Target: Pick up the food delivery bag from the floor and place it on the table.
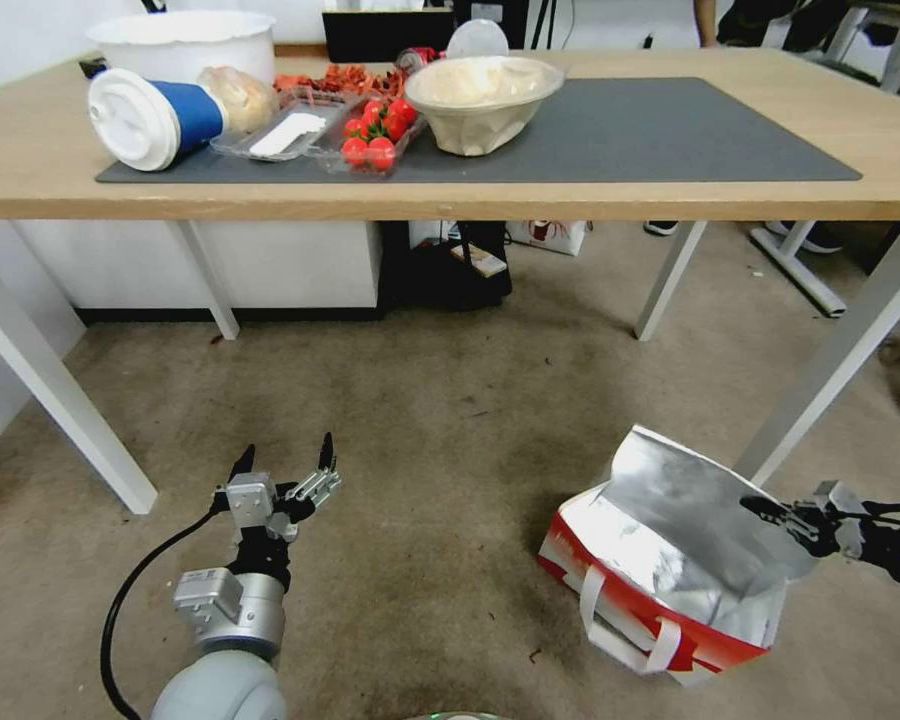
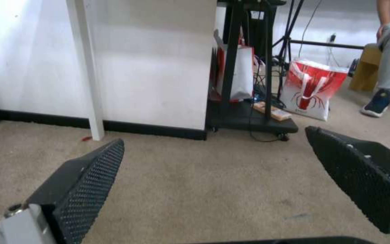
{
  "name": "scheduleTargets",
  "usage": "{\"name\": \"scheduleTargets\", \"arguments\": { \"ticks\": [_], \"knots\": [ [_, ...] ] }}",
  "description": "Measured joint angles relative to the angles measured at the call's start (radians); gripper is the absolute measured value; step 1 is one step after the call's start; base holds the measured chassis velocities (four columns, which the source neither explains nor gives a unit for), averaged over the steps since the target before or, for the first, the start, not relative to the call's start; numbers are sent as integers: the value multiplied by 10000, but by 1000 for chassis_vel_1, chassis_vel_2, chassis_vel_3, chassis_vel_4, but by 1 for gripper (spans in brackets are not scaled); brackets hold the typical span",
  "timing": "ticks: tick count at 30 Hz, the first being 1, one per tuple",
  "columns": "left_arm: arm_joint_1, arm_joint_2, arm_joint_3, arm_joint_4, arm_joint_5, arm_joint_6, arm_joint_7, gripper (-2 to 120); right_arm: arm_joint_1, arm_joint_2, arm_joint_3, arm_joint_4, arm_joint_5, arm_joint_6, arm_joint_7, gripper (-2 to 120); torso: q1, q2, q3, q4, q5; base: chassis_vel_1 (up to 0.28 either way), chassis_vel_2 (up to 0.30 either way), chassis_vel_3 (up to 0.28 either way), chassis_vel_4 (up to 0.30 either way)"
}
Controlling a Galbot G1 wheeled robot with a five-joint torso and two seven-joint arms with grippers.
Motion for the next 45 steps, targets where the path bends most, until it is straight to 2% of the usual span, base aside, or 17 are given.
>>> {"name": "scheduleTargets", "arguments": {
  "ticks": [8, 15, 20, 28, 33, 37, 45],
  "knots": [
    [5, -25, 0, -74, 18, 7, -27, 100, -187, -236, 8, 1178, 653, -472, 179, 0, 0, 0, 0, 1, 0, 0, 0, 0, 0],
    [13, -60, -40, -159, 10, 26, -41, 100, -490, -672, 96, 2572, 1945, -1478, 941, 0, 0, 0, 0, 0, -1, 0, 0, 0, 0],
    [74, -123, -55, -209, 25, 27, -47, 100, -656, -1092, 142, 3418, 3079, -2139, 1514, 0, -1, -1, 0, 1, -1, 0, 0, 0, 0],
    [86, -146, -131, -234, -4, 17, -64, 100, -1129, -1723, 328, 4730, 5627, -2991, 2655, 0, 0, 0, 0, 0, -2, 0, 0, 0, 0],
    [66, -121, -174, -217, -76, 11, -59, 100, -1294, -1786, 291, 5264, 6847, -3228, 3134, 0, 0, 0, 0, 1, -2, 0, 0, 0, 0],
    [-8, -87, -191, -137, -162, 10, -57, 100, -1512, -1905, 146, 5855, 8404, -3451, 3598, 0, 0, 0, 0, 0, 0, 0, 0, 0, 0],
    [-100, -78, -219, -103, -319, 142, -125, 100, -1810, -2083, 123, 6366, 9719, -3560, 3877, 0, 0, 0, 0, 0, 0, 0, 0, 0, 0]
  ]
}}
